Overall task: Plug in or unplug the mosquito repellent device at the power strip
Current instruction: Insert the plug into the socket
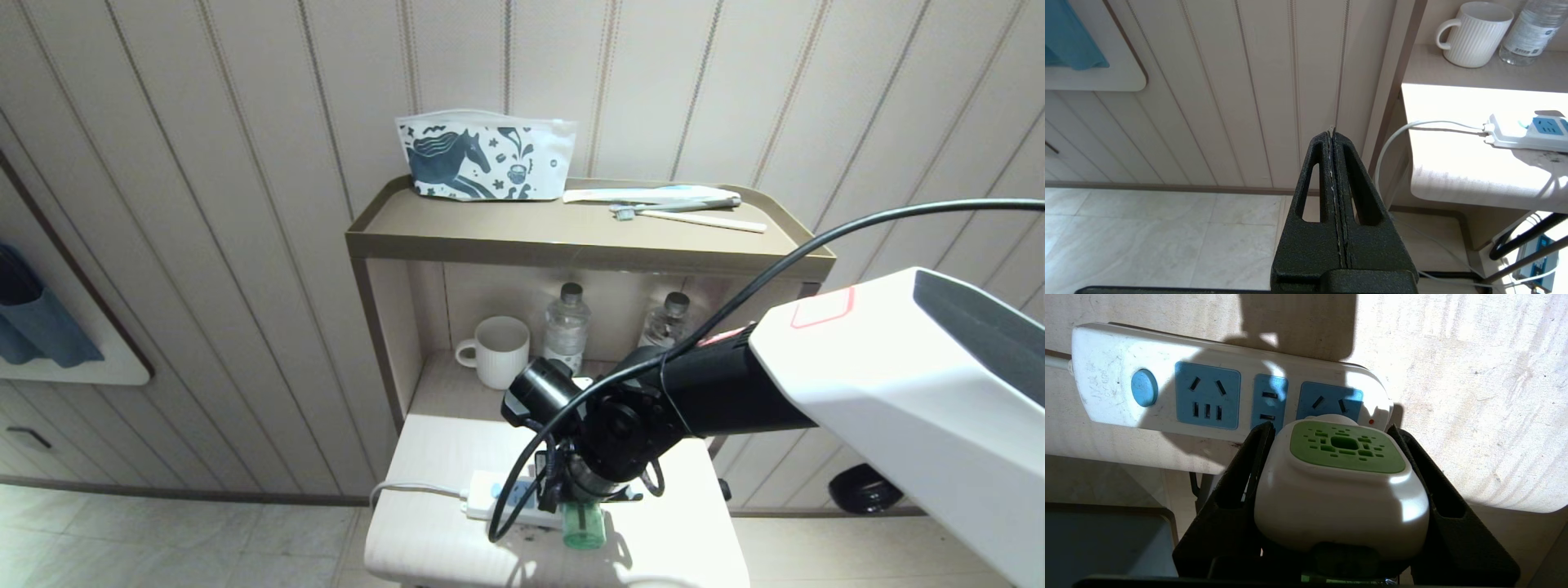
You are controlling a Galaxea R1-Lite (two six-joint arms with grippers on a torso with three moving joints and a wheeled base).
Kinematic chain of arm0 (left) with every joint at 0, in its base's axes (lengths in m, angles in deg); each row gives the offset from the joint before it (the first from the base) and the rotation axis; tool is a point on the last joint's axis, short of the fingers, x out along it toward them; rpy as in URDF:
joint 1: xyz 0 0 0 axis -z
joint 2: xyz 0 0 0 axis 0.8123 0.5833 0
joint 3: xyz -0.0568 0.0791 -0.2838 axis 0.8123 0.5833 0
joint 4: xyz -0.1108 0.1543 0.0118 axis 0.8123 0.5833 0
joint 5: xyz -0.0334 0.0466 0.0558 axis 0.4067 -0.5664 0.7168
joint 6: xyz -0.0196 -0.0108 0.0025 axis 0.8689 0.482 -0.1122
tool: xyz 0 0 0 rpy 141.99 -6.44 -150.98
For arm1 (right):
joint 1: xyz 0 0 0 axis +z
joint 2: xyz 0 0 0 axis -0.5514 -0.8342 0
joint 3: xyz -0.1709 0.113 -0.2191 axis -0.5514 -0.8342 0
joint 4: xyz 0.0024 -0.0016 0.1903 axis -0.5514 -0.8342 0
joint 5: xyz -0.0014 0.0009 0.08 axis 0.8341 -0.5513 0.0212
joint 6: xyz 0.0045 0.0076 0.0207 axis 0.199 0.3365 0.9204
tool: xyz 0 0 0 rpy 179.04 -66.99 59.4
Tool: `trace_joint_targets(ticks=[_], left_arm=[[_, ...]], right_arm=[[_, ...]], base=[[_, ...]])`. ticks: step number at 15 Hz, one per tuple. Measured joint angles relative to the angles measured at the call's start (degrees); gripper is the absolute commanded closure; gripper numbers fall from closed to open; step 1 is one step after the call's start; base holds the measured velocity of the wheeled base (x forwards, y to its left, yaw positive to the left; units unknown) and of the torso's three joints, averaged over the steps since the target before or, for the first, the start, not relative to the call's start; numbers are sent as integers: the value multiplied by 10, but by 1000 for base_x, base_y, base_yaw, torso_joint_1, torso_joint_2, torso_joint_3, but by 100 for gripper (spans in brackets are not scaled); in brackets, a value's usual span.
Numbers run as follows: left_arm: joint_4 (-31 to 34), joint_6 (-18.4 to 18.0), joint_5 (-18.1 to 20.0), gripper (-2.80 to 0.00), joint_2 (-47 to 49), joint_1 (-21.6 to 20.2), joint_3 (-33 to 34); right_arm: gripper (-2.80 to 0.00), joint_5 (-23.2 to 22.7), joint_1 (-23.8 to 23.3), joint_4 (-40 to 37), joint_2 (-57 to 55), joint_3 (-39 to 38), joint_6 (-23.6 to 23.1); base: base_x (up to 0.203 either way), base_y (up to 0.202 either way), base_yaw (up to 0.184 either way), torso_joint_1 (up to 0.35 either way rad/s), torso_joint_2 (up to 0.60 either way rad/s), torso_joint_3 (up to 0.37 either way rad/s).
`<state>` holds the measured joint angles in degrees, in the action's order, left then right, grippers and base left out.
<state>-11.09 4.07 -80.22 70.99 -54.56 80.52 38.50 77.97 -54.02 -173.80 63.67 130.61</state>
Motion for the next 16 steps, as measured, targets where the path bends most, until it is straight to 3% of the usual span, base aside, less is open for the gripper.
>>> trace_joint_targets(ticks=[6, 16], left_arm=[[0, 0, 0, 0, 0, 0, 0], [0, 0, 0, 0, 0, 0, 0]], right_arm=[[0, 0, -2, 19, -3, -13, 0], [0, 0, 1, 125, 4, -78, -7]], base=[[0, 0, 0, 0, 0, 0], [0, 0, 0, 0, 0, 0]])
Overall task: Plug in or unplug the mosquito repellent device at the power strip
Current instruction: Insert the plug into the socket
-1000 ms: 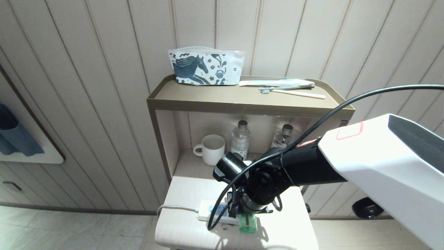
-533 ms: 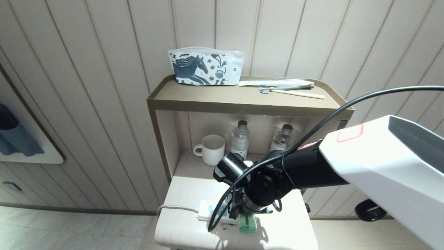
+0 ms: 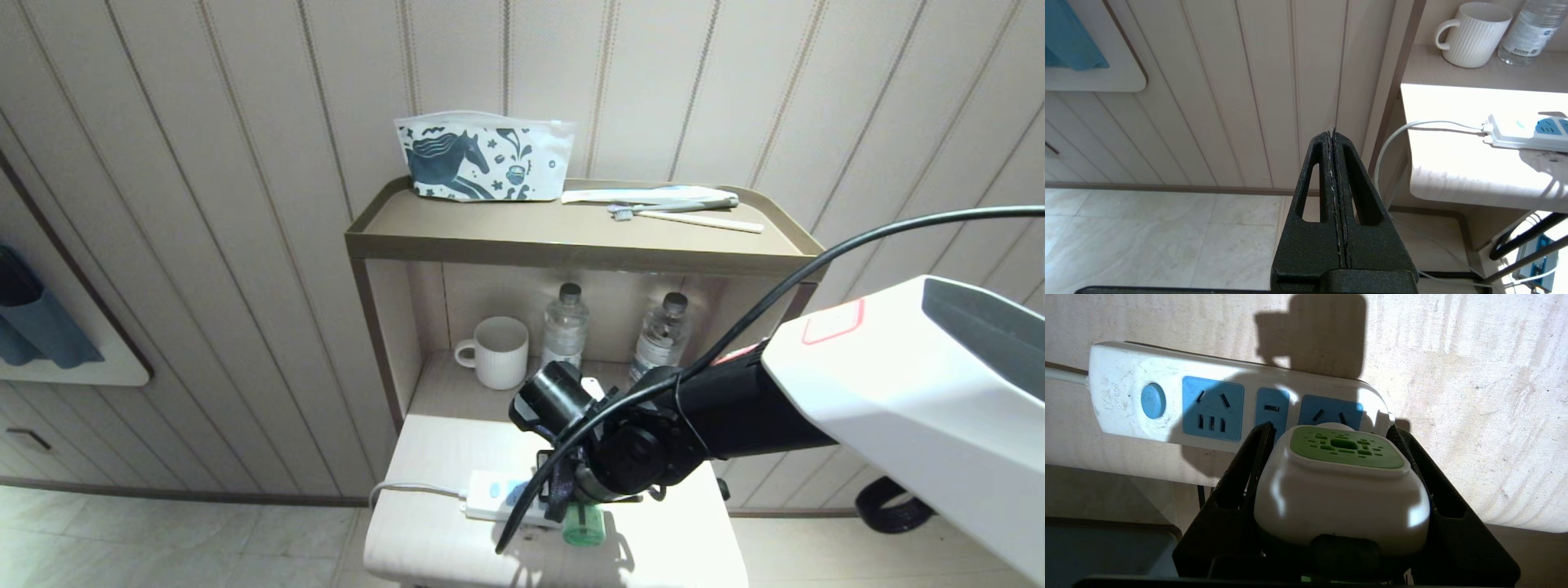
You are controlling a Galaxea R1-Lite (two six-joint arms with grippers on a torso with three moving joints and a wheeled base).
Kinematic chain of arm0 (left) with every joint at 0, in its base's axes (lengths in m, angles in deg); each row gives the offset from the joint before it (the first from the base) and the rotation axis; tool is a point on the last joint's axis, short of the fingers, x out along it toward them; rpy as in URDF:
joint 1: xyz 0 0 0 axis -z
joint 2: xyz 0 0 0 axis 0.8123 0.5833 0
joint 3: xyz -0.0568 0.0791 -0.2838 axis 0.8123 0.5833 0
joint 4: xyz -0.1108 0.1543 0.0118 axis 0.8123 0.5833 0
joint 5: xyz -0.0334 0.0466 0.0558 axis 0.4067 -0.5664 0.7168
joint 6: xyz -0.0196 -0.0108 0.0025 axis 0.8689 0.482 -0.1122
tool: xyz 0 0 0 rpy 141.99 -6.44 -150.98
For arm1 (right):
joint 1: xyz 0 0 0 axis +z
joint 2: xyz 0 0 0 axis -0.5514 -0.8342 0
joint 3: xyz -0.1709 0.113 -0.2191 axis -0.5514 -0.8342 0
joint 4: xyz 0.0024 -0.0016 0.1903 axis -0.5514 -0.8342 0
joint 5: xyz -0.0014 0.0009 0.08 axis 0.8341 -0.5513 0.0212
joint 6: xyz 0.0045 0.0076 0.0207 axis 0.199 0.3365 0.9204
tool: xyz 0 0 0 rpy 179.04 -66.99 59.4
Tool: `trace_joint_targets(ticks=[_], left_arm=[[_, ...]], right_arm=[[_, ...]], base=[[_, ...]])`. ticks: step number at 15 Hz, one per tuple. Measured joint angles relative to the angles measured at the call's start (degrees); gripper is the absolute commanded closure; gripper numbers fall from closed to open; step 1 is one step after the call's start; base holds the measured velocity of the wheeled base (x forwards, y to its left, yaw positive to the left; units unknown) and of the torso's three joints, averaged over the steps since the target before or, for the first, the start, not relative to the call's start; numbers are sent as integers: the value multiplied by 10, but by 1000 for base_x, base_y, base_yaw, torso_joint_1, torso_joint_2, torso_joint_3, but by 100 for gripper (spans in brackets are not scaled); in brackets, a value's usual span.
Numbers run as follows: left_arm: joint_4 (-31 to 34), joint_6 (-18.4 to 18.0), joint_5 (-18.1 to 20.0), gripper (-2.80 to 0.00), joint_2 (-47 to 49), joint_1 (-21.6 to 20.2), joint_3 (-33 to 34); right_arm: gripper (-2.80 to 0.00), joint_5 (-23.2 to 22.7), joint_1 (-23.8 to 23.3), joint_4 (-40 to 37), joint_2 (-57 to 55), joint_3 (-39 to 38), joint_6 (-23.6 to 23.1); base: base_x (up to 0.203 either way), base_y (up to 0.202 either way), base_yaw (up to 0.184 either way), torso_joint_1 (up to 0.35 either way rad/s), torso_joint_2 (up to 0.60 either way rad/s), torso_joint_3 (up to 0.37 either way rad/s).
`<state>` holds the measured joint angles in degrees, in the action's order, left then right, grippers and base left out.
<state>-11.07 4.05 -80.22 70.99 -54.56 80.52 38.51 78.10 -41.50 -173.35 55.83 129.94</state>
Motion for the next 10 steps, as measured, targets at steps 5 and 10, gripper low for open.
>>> trace_joint_targets(ticks=[5, 10], left_arm=[[0, 0, 0, 0, 0, 0, 0], [0, 0, 0, 0, 0, 0, 0]], right_arm=[[0, 1, 7, 10, 3, -19, 1], [0, 2, 15, 8, 4, -31, 6]], base=[[0, 0, 0, 0, 0, 0], [0, 0, 0, 0, 0, 0]])
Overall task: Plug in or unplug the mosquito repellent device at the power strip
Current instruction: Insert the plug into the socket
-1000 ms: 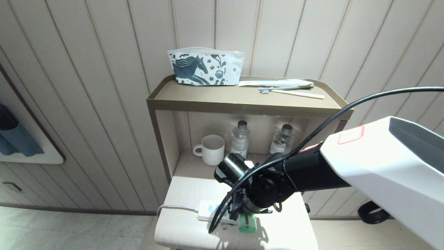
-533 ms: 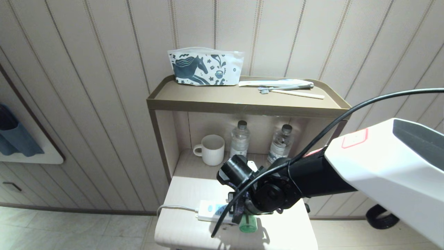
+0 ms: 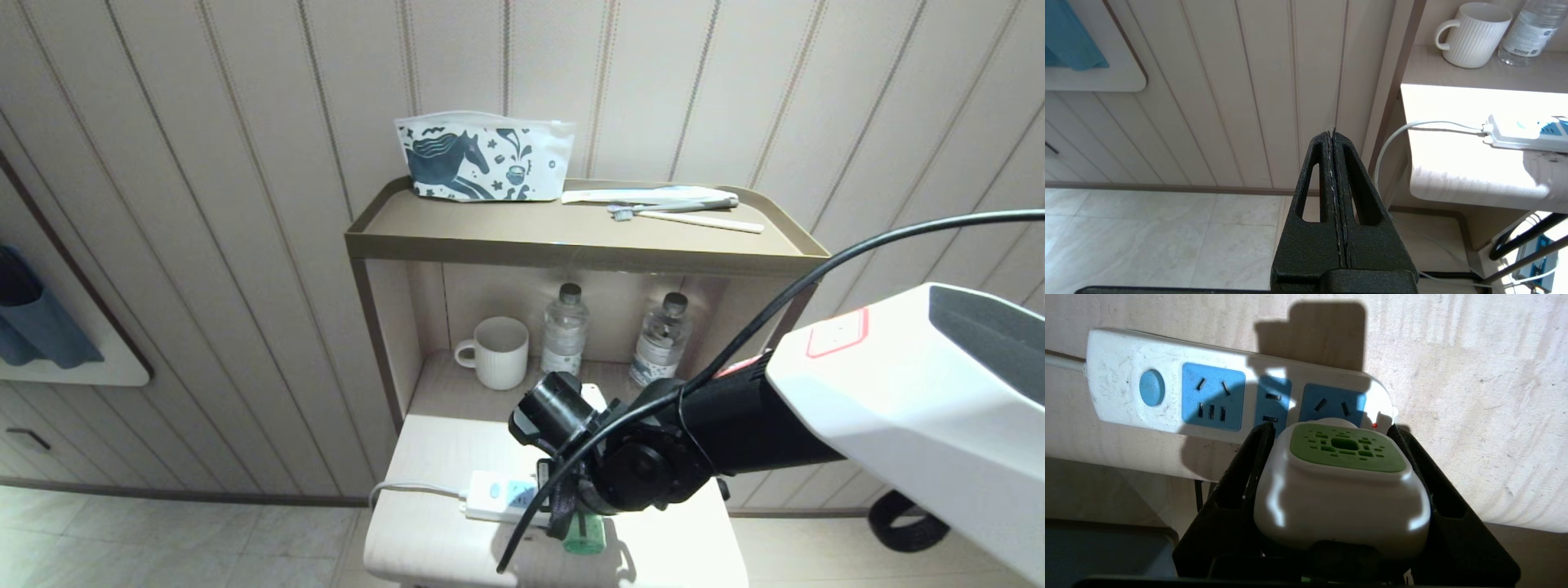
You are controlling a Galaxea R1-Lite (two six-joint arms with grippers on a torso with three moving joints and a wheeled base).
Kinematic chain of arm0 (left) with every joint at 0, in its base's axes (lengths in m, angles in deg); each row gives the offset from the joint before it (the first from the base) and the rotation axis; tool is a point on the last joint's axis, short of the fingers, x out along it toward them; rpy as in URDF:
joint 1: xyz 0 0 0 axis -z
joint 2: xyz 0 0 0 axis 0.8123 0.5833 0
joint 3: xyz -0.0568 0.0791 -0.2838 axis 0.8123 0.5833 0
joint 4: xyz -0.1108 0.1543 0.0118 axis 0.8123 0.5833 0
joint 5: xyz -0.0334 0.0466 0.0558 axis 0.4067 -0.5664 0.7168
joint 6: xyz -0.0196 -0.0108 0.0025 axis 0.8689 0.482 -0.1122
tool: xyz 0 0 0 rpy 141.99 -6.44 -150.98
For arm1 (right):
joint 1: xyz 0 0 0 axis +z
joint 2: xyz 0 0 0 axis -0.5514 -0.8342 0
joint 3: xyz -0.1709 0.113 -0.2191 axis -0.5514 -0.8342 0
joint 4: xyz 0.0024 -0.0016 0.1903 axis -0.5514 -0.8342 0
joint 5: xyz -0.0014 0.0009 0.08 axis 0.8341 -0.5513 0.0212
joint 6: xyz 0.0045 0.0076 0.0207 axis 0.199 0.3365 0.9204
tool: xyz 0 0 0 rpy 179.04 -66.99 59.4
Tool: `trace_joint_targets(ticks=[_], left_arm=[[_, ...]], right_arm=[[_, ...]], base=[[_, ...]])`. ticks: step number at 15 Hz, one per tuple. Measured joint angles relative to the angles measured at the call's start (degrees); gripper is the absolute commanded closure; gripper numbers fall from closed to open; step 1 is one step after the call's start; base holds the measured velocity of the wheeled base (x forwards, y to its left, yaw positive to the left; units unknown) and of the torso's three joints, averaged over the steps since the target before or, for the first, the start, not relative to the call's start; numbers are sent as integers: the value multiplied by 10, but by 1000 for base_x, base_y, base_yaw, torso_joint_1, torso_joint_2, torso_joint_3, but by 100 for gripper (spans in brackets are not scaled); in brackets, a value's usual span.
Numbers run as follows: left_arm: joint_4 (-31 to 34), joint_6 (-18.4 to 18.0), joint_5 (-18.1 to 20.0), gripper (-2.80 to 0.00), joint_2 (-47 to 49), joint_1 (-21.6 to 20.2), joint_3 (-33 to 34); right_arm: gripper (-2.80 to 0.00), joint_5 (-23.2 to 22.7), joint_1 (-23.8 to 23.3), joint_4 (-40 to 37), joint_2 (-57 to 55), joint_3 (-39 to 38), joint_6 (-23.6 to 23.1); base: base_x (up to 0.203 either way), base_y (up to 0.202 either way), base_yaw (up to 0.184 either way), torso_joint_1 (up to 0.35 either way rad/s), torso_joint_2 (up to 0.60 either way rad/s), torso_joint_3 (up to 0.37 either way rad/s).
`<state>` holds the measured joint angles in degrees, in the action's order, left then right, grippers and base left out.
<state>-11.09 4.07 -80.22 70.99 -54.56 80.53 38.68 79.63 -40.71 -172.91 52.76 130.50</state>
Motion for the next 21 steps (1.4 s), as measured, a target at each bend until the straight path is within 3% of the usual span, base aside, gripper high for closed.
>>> trace_joint_targets(ticks=[9, 10, 21], left_arm=[[0, 0, 0, 0, 0, 0, 0], [0, 0, 0, 0, 0, 0, 0], [0, 0, 0, 0, 0, 0, 0]], right_arm=[[0, -2, -4, 1, -4, -2, 1], [-280, -1, -4, 1, -4, -2, 1], [-280, 18, 9, -5, 73, 8, -20]], base=[[0, 0, 0, 0, 0, 0], [0, 0, 0, 0, 0, 0], [0, 0, 0, 0, 0, 0]])
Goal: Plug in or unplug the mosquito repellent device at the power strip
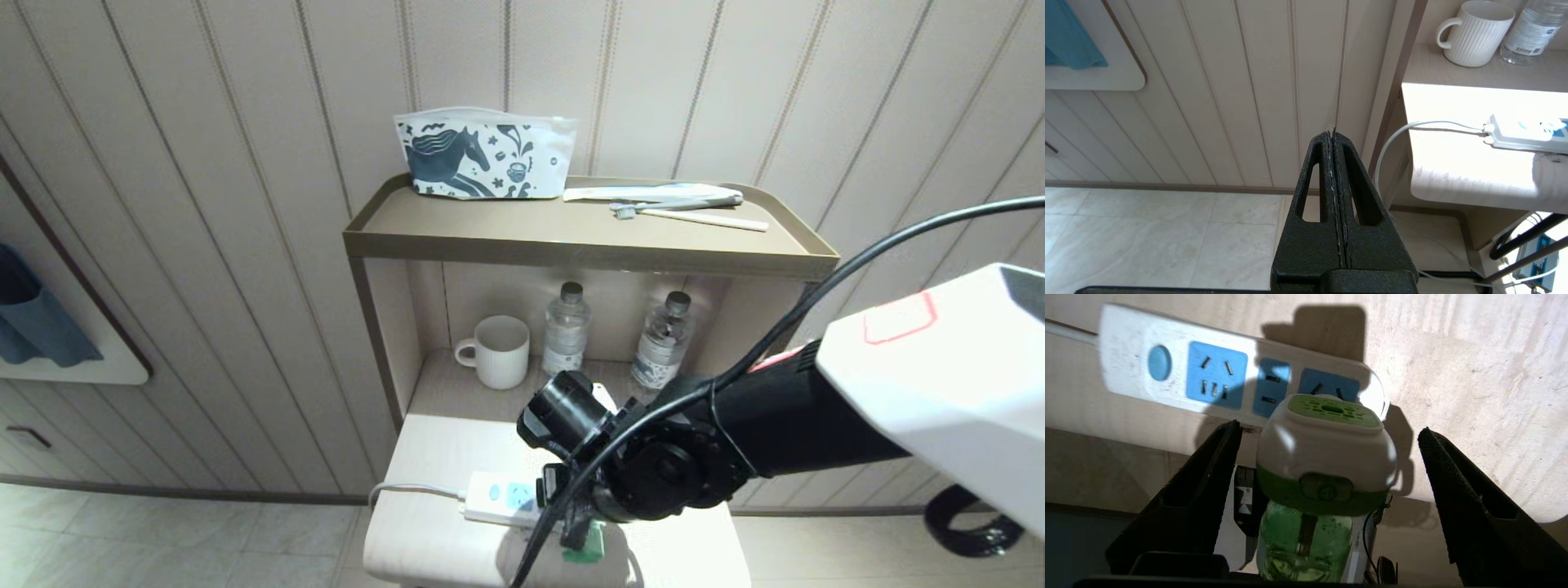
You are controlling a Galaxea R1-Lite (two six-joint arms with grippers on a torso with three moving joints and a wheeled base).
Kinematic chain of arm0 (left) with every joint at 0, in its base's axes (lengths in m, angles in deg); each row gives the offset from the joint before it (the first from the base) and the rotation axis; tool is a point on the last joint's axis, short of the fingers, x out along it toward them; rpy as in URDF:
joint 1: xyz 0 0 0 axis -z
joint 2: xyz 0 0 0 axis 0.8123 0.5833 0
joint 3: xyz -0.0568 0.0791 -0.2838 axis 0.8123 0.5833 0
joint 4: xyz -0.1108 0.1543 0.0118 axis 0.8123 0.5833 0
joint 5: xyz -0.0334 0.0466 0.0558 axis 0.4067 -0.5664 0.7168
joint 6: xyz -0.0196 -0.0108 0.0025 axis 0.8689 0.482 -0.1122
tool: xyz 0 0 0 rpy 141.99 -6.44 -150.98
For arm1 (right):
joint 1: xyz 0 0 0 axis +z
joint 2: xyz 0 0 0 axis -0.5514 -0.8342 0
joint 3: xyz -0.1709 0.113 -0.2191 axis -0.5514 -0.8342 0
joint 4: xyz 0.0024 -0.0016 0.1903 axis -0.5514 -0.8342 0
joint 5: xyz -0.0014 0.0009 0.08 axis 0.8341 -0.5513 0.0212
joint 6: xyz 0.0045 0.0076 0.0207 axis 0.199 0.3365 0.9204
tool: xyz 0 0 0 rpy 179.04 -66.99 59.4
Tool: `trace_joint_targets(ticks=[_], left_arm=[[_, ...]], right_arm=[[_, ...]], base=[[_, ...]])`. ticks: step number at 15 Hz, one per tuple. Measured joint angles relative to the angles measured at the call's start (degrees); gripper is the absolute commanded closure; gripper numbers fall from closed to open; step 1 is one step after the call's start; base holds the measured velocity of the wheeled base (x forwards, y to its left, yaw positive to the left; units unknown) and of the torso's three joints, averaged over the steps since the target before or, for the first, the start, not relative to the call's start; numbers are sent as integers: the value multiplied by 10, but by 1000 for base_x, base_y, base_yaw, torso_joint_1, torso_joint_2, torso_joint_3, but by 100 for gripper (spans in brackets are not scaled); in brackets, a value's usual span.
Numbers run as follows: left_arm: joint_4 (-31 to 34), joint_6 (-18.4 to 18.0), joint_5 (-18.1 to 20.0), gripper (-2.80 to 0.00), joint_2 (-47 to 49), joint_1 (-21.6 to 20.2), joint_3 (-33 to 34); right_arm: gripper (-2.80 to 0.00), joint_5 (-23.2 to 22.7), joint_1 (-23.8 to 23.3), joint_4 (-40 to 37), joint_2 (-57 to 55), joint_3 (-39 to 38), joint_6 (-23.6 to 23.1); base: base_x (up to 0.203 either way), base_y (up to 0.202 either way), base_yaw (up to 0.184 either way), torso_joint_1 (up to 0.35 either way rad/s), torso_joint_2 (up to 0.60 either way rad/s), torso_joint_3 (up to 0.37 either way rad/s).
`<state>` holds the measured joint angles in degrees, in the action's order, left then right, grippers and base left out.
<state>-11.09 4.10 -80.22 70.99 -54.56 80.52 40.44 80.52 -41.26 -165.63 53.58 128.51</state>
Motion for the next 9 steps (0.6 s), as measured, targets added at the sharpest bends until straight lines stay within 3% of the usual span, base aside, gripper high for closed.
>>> trace_joint_targets(ticks=[7, 8, 9], left_arm=[[0, 0, 0, 0, 0, 0, 0], [0, 0, 0, 0, 0, 0, 0], [0, 0, 0, 0, 0, 0, 0]], right_arm=[[-280, 48, 14, -22, 91, -2, -21], [-154, 51, 20, -30, 111, -16, -20], [0, 55, 25, -36, 133, -34, -20]], base=[[0, 0, 0, 0, 0, 0], [0, 0, 0, 0, 0, 0], [0, 0, 0, 0, 0, 0]])
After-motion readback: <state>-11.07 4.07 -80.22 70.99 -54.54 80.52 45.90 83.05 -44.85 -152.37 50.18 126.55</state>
